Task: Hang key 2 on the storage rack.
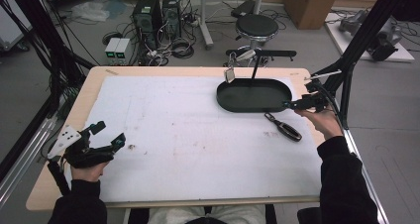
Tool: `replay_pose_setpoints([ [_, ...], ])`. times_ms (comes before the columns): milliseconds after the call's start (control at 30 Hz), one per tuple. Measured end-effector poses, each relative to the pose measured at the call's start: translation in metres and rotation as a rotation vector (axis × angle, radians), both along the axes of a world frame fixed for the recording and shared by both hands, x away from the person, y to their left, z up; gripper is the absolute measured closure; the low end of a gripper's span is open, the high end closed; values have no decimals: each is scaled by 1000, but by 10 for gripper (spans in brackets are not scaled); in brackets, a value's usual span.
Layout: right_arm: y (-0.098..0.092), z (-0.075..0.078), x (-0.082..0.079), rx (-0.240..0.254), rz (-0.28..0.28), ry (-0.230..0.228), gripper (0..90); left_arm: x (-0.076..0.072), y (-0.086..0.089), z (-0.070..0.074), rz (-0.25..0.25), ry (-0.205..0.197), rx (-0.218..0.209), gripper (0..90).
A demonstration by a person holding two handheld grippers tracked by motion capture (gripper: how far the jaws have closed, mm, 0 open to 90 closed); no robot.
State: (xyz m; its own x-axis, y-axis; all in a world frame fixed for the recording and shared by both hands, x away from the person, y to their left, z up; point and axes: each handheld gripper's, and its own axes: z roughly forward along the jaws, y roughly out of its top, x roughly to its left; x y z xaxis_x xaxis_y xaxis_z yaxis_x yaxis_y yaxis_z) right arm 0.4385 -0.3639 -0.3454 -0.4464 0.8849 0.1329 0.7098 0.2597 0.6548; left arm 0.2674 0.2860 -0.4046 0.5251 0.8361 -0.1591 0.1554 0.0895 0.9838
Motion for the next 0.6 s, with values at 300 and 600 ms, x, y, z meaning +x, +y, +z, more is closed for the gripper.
replay_pose_setpoints([
  [300,-1,-22,0,-71,5,64,7,0,0,0,1,0,0,74],
  [600,2,-40,1,-84,17,114,11,0,-1,0,0,-1,-1,74],
])
